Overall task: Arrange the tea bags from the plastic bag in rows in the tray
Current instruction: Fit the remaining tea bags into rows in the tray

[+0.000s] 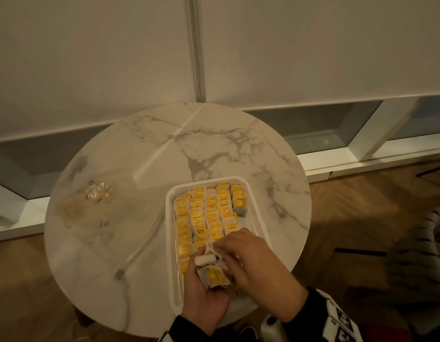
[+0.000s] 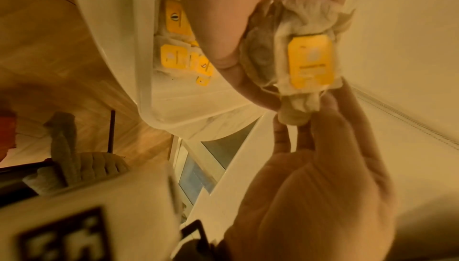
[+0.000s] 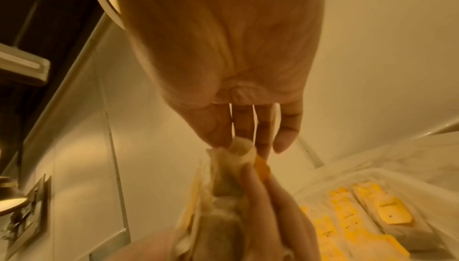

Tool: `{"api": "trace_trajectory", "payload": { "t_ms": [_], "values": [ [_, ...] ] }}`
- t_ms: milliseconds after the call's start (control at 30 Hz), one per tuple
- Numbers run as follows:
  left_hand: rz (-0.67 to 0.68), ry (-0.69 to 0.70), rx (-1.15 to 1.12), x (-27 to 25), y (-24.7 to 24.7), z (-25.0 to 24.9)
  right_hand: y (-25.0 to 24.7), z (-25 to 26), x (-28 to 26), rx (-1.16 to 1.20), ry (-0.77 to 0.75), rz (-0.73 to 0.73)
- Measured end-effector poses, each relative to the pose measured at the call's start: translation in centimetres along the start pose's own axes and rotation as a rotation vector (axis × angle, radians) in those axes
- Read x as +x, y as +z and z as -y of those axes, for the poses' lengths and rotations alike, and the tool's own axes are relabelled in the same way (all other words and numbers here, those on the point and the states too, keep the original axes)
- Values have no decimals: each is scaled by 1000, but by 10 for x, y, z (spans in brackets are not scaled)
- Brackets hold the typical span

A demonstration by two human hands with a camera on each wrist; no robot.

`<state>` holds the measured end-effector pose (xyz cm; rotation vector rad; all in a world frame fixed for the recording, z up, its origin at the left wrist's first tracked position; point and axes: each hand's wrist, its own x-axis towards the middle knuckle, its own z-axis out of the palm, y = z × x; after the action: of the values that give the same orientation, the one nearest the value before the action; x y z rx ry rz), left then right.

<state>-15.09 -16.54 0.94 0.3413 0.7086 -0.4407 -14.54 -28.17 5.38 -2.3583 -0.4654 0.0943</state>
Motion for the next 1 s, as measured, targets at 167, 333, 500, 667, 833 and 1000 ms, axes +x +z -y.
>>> {"api": "trace_trajectory", "payload": {
  "t_ms": [167,333,500,667,833,1000],
  "values": [
    [44,7,-7,0,0,4,-21,-10,10,114,94,9],
    [66,-22,13,-2,6,2,-33,-21,18,345,189,-84],
    [45,-9,44,4,7,1,-40,-29,21,545,243,-109],
    [74,10,46,3,15,1,-34,-34,20,578,286,-68],
    [114,57,27,3,25,-4,-28,-38,2,523,340,-76],
    [94,40,99,13,18,-4,-15,-41,-3,541,308,-113]
  ]
}}
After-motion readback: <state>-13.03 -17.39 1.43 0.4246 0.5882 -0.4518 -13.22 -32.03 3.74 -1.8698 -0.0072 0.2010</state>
